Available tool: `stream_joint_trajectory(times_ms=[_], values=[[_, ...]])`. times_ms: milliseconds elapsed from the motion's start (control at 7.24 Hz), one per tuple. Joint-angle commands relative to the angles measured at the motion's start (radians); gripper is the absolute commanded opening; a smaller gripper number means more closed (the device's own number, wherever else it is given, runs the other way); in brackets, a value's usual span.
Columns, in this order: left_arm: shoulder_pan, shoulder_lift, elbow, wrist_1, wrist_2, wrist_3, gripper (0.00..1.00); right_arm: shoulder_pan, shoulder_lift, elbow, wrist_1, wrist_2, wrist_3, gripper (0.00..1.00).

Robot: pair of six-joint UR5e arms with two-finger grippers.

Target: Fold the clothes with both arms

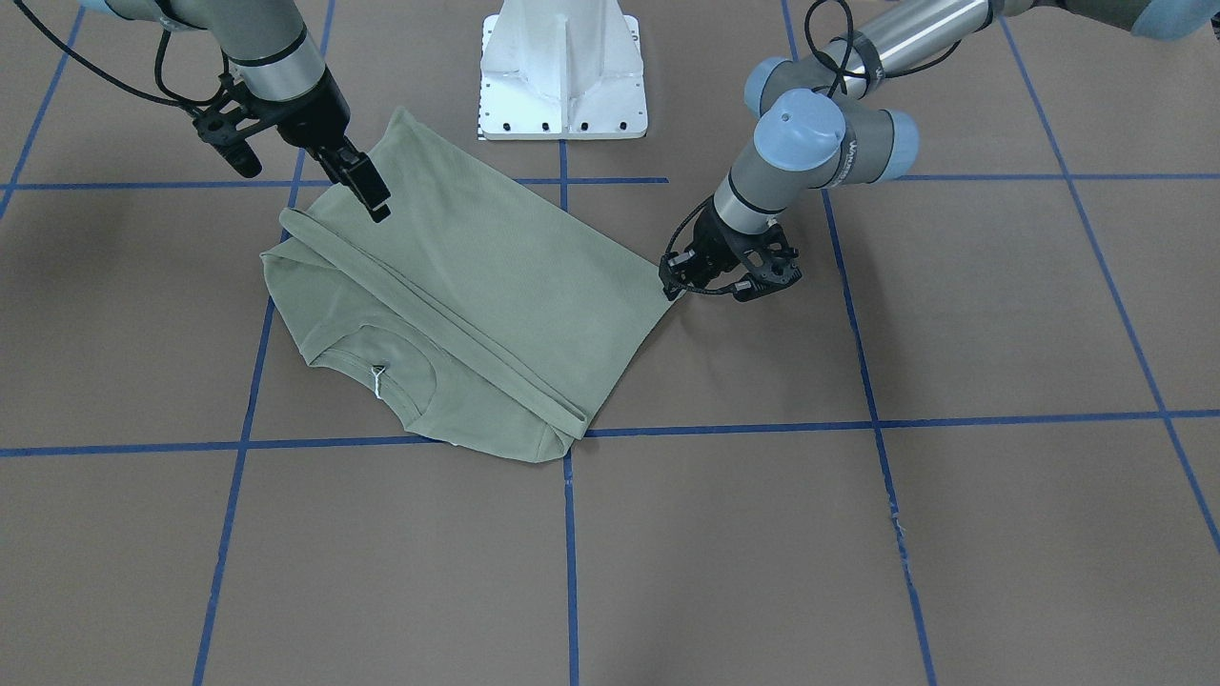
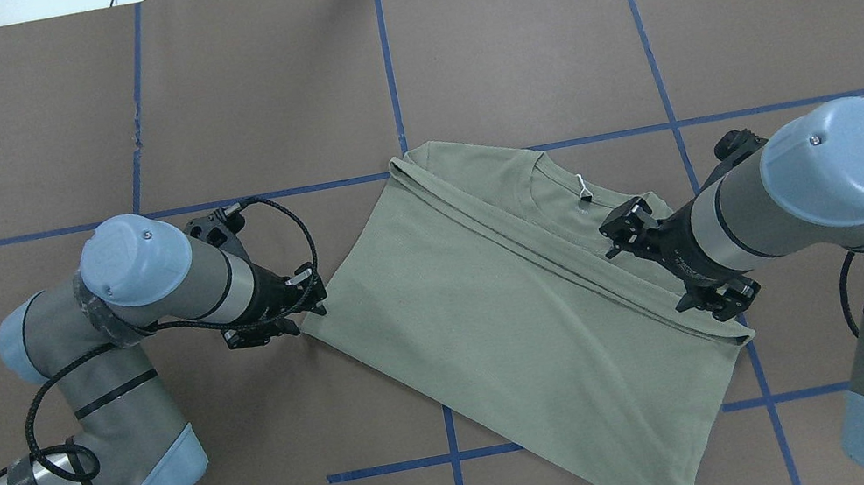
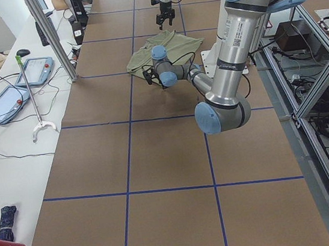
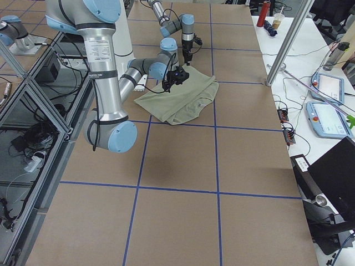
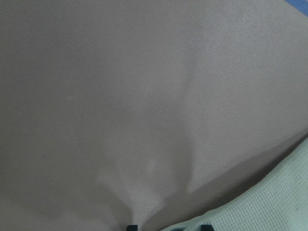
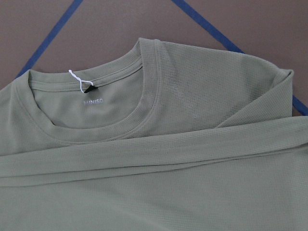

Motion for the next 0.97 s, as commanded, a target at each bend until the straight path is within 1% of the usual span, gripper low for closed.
stream_joint_trajectory(times_ms=[0, 138, 276, 415, 829], values=[[0.000, 0.002, -0.001, 0.000, 0.000, 0.001, 0.35, 0.005, -0.005, -0.002, -0.001, 0.000, 0.000, 1.00], [0.000, -0.001, -0.001, 0.000, 0.000, 0.001, 0.28, 0.010, -0.008, -0.002, -0.002, 0.000, 0.000, 1.00], [0.000, -0.001, -0.001, 0.000, 0.000, -0.001, 0.10, 0.013, -0.009, -0.002, -0.002, 0.002, 0.000, 1.00], [0.000, 0.004, -0.004, 0.000, 0.000, -0.001, 0.00, 0.015, -0.007, -0.002, -0.002, 0.002, 0.000, 1.00], [-0.026, 0.005, -0.023, 0.002, -0.003, 0.020, 0.00, 0.013, -0.001, -0.003, -0.002, -0.001, 0.002, 1.00]])
